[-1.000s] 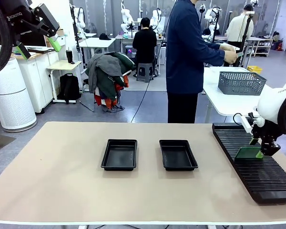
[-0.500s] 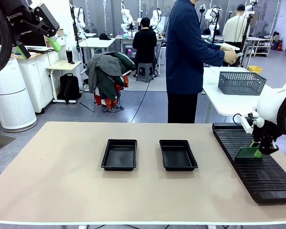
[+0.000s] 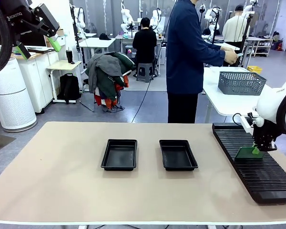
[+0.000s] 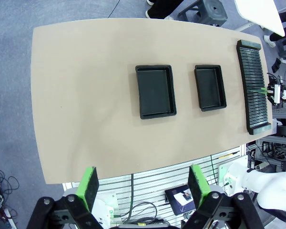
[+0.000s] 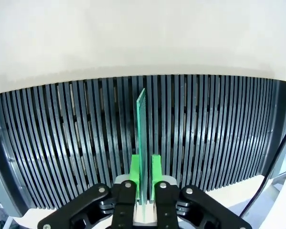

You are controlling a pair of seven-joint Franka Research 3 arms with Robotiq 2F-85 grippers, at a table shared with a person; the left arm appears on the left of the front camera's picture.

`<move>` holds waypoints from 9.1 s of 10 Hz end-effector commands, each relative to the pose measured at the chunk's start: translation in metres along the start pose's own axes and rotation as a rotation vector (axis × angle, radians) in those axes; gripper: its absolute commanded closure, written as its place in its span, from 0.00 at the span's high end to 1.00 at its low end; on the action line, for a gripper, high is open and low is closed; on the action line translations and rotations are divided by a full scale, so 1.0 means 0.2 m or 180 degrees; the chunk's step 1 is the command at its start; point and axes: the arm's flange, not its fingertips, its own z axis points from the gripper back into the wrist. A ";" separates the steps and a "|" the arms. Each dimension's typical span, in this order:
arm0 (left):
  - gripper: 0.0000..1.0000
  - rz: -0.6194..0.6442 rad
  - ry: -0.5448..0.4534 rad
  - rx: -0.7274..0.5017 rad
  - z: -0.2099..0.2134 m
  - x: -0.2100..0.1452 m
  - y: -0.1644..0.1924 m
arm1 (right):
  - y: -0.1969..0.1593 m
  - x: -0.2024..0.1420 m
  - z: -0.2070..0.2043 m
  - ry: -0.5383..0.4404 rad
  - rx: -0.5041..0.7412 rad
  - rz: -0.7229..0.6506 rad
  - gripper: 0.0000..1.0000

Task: Inspect and transfer BCBs to ESD trays.
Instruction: Pick up the Blank PCB from the PCB Rack and place it in the left ESD tray.

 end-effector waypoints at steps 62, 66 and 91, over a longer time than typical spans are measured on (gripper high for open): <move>1.00 0.0004 0.0000 0.0001 0.00 0.00 0.00 | 1.00 0.75 1.55 -0.0277 0.1319 -0.3223 0.02; 1.00 0.0004 0.0000 0.0001 0.00 0.00 0.00 | 1.01 0.76 1.58 -0.0089 0.1323 -0.3143 0.02; 1.00 0.0004 0.0000 0.0001 0.00 0.00 0.00 | 0.26 2.12 0.31 -0.1456 0.2113 -0.5010 0.02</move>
